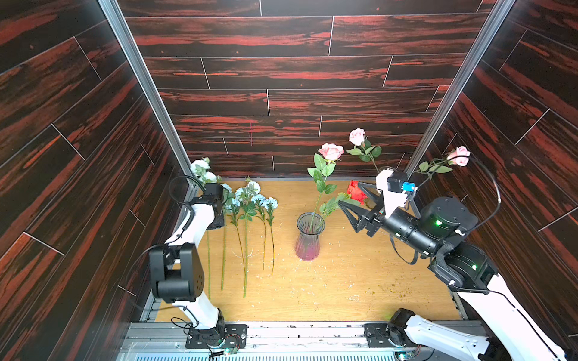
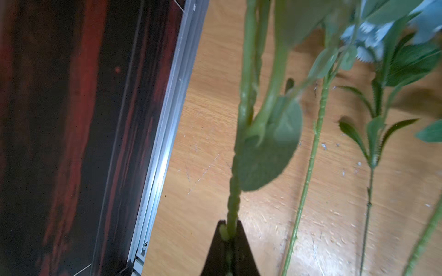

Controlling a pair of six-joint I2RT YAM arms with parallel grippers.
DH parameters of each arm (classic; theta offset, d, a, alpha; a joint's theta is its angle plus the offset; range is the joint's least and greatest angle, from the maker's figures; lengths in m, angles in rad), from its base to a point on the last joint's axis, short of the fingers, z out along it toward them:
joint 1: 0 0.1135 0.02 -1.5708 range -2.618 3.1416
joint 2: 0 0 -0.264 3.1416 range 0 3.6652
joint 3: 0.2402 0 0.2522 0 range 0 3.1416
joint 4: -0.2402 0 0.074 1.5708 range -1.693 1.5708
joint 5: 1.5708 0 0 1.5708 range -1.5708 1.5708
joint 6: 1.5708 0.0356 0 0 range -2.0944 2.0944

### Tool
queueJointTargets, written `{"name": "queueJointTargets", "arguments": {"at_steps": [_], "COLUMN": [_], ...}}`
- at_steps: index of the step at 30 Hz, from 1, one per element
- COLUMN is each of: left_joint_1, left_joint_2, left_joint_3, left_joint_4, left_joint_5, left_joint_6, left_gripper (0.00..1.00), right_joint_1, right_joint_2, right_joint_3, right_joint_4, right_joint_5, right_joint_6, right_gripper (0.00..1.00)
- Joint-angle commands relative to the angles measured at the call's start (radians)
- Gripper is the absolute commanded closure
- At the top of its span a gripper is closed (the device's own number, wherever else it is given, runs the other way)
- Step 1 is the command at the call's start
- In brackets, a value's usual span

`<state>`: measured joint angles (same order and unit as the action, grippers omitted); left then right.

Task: Pick out blue flowers from the vase
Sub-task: Place the flower at the center of the board.

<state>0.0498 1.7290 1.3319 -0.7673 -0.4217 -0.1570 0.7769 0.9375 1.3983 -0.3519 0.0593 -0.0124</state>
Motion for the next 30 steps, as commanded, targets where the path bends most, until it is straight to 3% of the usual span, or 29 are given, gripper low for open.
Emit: {"name": "queueJointTargets", "arguments": {"at_steps": [1, 8, 17, 30], "left_joint_1": [0.009, 0.059, 0.060, 0.038], "left_joint_2": [0.049, 0.147, 0.295, 0.349], "left_joint_3": [0.029, 0.061, 0.164, 0.207], "left_joint_4": [0.001, 0.017, -0.027, -0.053], "left_joint_5": [-0.038, 0.004, 0.059, 0.196], "left_joint_6": [-0.001, 0.014, 0.025, 0.025], "left_gripper": [1.00, 1.00, 1.00, 1.00], "right_joint_1": [0.002, 0.002, 0.001, 0.002], "right_joint_2": [-0.014, -0.013, -0.003, -0.003], "right_joint_3": [-0.014, -0.017, -0.013, -0.013], "right_joint_4": [0.005, 0.005, 0.000, -0.002], "right_joint_5": [0.017, 0.019, 0.030, 0.030], "right_joint_6": [-0.013, -0.022, -0.028, -0.030], "right_gripper": [0.18, 0.18, 0.18, 0.17]}}
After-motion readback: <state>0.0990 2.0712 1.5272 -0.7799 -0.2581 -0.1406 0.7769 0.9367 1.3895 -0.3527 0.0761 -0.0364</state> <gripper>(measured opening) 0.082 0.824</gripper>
